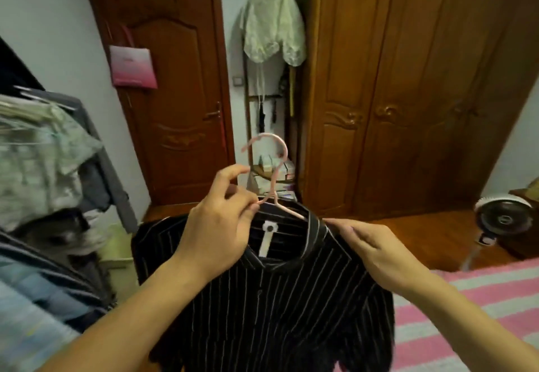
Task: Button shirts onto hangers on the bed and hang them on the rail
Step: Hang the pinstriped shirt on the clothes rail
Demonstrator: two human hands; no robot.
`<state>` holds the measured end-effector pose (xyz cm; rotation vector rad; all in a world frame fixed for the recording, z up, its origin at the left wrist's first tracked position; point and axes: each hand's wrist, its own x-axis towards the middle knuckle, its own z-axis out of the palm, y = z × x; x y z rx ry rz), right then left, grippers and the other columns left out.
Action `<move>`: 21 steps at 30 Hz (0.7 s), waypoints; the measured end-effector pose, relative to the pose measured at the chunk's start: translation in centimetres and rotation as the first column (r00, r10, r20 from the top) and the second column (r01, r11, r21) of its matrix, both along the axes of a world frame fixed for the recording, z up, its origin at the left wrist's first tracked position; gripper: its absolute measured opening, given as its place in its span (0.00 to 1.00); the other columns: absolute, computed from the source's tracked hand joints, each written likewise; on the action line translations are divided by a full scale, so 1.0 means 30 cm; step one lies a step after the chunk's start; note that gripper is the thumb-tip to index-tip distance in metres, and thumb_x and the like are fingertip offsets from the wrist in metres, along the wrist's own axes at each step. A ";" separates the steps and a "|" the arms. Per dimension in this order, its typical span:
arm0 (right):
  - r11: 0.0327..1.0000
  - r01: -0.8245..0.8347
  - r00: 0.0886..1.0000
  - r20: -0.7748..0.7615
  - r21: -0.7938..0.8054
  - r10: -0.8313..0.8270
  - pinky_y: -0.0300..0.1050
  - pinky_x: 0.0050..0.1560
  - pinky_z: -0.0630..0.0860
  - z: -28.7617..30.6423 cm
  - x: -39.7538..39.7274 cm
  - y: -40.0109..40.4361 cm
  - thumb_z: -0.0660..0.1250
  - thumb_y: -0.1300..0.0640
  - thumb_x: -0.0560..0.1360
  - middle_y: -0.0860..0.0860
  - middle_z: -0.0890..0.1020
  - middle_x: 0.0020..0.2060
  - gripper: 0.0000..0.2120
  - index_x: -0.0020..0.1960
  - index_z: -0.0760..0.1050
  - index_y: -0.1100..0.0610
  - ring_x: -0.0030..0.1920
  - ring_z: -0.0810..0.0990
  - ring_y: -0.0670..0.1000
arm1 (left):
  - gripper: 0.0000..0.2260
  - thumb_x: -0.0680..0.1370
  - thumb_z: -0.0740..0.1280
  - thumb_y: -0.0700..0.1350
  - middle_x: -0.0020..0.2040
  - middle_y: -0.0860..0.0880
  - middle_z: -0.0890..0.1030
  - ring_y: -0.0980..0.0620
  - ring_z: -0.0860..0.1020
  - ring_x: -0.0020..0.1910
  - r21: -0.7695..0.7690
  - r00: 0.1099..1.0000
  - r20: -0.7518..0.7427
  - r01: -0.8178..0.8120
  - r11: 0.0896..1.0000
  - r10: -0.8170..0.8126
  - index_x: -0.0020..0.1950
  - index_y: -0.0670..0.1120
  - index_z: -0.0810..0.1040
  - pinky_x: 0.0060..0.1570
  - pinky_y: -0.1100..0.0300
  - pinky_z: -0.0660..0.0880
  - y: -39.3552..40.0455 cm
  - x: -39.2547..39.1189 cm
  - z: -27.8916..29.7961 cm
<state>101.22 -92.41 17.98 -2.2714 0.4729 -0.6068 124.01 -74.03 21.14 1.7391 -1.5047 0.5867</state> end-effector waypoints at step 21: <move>0.832 -0.554 0.823 -0.136 0.022 0.552 0.49 0.47 0.78 0.002 1.154 -0.184 0.64 0.44 0.78 0.49 0.84 0.42 0.11 0.46 0.81 0.48 0.43 0.82 0.47 | 0.07 0.83 0.63 0.43 0.50 0.42 0.84 0.40 0.81 0.52 0.444 0.540 -0.172 -0.704 0.554 0.824 0.55 0.44 0.81 0.47 0.50 0.75 0.333 1.068 -0.135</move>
